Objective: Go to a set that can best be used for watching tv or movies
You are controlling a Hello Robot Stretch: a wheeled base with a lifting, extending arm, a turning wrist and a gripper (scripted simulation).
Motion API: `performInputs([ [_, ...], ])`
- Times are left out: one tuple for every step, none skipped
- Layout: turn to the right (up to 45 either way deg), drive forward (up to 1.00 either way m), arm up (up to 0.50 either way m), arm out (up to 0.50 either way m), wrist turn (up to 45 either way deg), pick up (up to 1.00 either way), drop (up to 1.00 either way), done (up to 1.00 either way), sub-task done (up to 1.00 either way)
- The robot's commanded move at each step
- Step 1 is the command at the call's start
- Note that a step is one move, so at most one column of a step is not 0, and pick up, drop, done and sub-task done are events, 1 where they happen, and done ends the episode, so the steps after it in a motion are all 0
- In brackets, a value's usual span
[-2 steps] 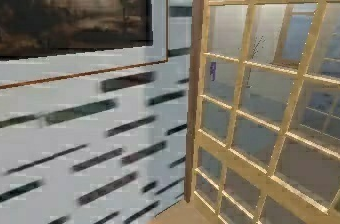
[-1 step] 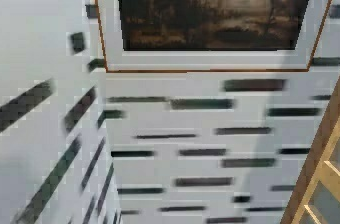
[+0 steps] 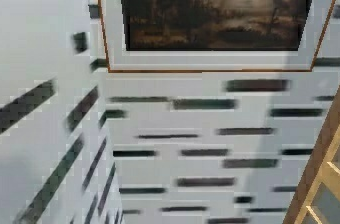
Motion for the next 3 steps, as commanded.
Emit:
performInputs([
  [-3.0, 0.0, 0.0, 0.0, 0.0, 0.0, 0.0, 0.0, 0.0],
  [45.0, 0.0, 0.0, 0.0, 0.0, 0.0, 0.0, 0.0, 0.0],
  [45.0, 0.0, 0.0, 0.0, 0.0, 0.0, 0.0, 0.0, 0.0],
])
